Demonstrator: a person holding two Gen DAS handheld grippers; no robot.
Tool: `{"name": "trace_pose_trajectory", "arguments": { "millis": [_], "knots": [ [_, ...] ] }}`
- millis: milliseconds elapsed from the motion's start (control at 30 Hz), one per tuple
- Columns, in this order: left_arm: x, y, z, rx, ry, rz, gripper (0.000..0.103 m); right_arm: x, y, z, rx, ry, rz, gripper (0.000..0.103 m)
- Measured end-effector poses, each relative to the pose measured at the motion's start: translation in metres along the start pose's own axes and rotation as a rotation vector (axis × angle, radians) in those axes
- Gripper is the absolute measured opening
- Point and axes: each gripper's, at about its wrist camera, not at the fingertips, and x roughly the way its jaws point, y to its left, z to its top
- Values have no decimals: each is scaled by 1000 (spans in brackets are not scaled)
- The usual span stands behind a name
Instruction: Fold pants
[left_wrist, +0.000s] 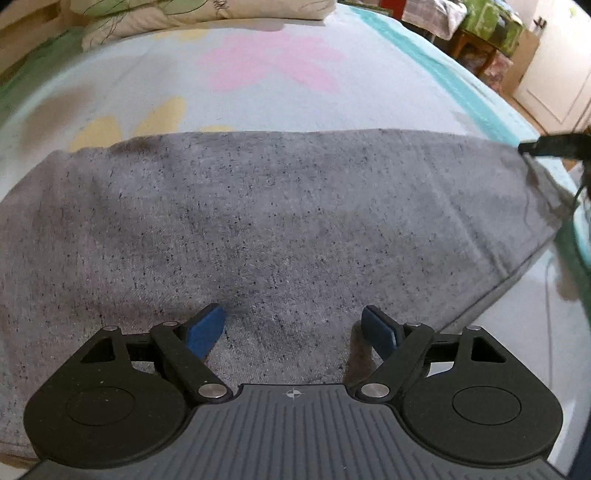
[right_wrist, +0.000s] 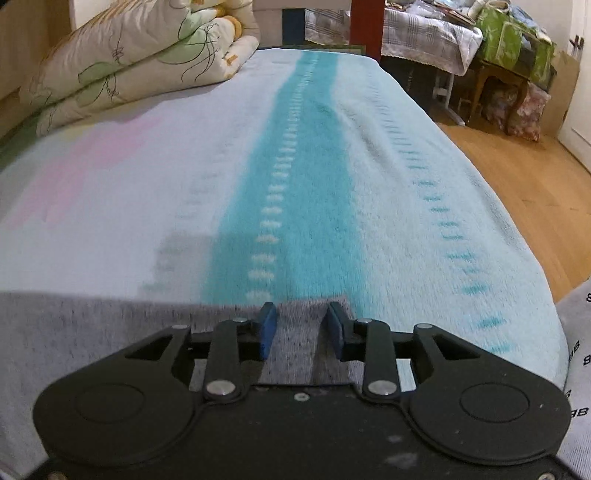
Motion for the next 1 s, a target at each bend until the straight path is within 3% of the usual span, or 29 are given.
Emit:
{"name": "trace_pose_trajectory", "arguments": {
  "millis": [233,500,700,900,1000],
  "knots": [
    [4,0,1,-34,1,-18,91,-27,-37,-4,122,101,82,37],
    [6,-5,2,-40,10,-6,92,-32,-66,-28,195,254,163,46],
    [6,-2,3,-63,14,-9,92,-29,-76,-34,261,234,233,55],
    [1,-3,4,-90,2,-6,91,-21,-86,-36,340,169,346,56],
    [-5,-8,14,-96,-27,-16,91,-21,-79,-34,290,159,346,53]
  ]
}}
